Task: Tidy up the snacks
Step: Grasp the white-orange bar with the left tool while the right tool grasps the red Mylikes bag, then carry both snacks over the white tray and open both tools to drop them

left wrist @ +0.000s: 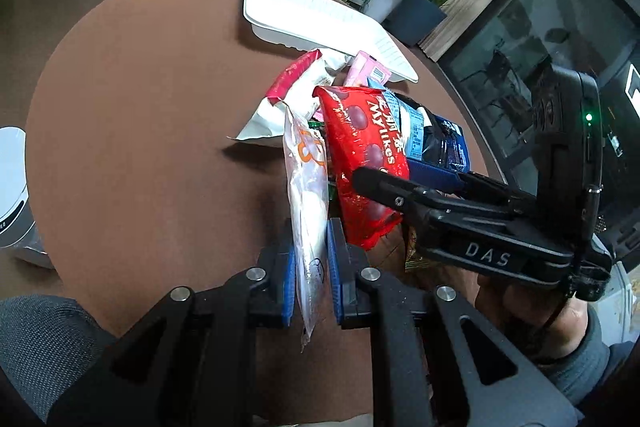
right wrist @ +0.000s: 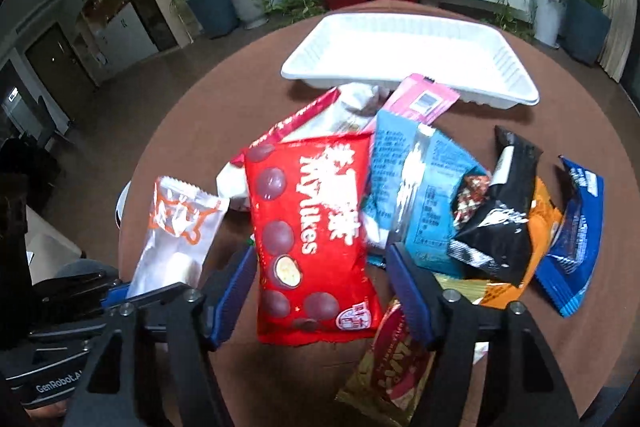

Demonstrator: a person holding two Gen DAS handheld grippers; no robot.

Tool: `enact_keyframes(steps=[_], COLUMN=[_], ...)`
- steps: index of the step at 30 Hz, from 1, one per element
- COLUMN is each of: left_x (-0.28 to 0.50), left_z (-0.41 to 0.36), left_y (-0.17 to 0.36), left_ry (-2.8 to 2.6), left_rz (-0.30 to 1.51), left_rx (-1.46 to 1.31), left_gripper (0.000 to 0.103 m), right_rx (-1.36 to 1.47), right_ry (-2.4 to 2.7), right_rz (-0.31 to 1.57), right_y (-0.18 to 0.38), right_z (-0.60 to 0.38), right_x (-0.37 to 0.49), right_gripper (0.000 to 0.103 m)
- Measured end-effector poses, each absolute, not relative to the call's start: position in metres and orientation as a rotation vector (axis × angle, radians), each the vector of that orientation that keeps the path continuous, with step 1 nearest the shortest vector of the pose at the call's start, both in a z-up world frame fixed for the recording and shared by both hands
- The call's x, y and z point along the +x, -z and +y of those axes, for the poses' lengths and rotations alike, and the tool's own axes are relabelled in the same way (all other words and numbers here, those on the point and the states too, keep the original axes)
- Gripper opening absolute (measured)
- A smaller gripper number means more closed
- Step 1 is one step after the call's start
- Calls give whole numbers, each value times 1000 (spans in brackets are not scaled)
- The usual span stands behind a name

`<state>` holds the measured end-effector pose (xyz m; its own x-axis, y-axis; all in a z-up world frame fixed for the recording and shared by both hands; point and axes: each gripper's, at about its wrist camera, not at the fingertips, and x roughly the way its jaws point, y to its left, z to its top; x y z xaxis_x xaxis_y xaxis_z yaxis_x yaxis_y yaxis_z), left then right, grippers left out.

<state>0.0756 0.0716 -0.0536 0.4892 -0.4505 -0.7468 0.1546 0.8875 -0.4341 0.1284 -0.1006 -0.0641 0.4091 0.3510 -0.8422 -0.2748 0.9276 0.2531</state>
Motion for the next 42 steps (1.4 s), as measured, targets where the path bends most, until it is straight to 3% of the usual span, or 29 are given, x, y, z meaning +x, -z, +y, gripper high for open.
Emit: enact_keyframes(steps=[6,8,15,17,20,42], left_x=[74,74,74,74,75,83], left_z=[75,75,73,72,70,66], left_y=[55,55,58,59,60,56], left_ry=[371,372,373,375,378,422], left_rz=[1000,1001,1008,1010,1009,992], left_rx=[-340,-342,-343,-342,-345,-370], left_gripper=[12,12,12,12,12,12], right_rx=[5,10,100,128,163,483], right_ry=[-412,-413,-441,-447,-455,-542], right_rz=[1078,1087,1084,1086,1084,1079], right_y=[70,73,75,76,75,48], right_z=[-89,-90,-104,-108,-112,-177], right_x=[124,123,121,121,119,98], right_gripper=[70,61,52,38,30,26])
